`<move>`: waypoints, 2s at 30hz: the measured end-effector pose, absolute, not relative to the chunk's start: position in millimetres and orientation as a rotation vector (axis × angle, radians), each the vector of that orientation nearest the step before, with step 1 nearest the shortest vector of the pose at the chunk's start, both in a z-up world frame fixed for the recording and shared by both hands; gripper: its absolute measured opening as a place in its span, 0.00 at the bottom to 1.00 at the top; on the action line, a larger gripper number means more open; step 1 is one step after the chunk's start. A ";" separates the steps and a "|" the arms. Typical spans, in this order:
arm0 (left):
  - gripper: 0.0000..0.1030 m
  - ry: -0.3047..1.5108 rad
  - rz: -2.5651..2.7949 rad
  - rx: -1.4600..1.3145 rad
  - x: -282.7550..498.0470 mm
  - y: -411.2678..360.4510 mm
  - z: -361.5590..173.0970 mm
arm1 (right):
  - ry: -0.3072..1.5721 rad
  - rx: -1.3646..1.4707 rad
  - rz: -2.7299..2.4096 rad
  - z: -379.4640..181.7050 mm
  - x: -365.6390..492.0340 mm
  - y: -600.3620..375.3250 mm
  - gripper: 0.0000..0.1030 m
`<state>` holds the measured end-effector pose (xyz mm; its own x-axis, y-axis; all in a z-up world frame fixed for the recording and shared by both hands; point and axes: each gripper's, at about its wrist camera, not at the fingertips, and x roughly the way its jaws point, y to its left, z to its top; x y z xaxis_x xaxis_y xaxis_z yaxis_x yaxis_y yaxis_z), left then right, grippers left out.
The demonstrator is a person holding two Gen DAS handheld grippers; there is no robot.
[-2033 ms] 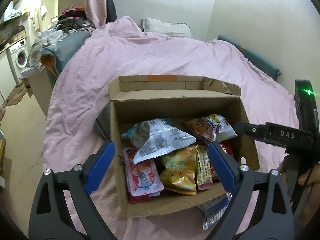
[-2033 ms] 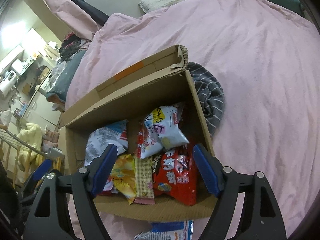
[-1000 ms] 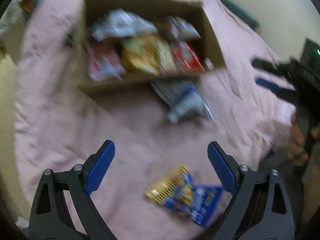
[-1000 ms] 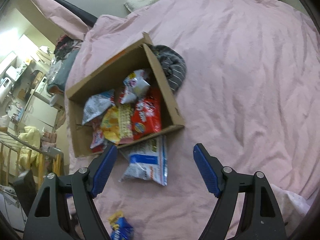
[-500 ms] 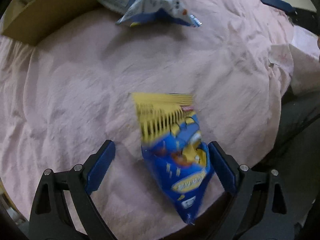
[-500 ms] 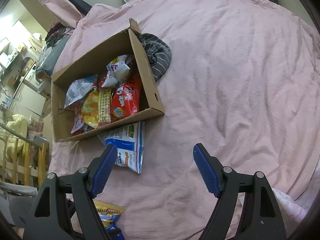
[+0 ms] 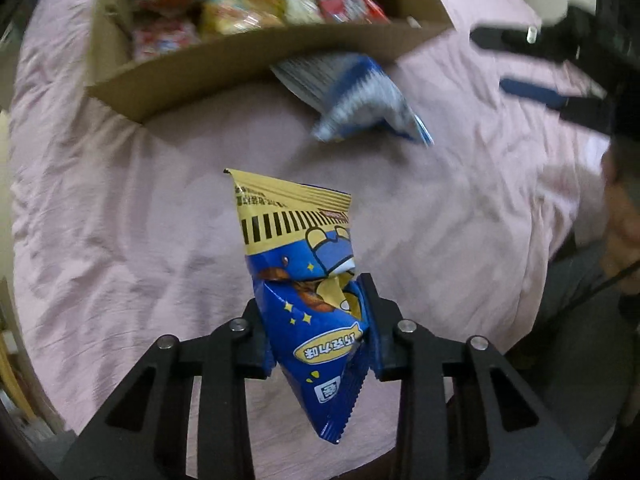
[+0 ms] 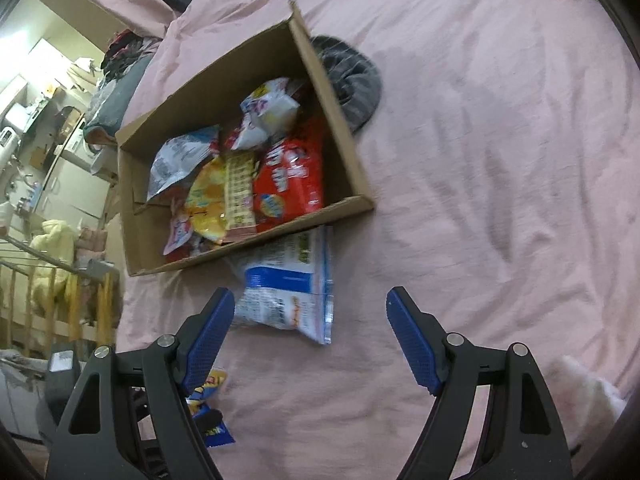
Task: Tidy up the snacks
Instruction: 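Grasp a white-and-blue chip bag with the right gripper while the left holds the blue bag, then carry the blue bag with the left gripper over the box while the right carries the chip bag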
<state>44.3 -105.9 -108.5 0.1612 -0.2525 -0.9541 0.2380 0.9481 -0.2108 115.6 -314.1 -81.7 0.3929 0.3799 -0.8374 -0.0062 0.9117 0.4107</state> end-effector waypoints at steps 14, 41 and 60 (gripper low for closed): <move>0.28 1.261 -0.238 -0.143 70.5 -58.4 -82.6 | 1.435 0.278 0.205 -158.0 170.1 -238.6 0.96; 0.28 1.187 -0.049 -0.152 78.6 -24.5 -81.2 | 1.409 0.126 0.369 -133.0 110.9 -232.4 0.63; 0.28 0.994 0.039 -0.121 87.6 -14.4 -25.9 | 1.048 0.395 0.505 -29.0 92.1 -295.8 0.63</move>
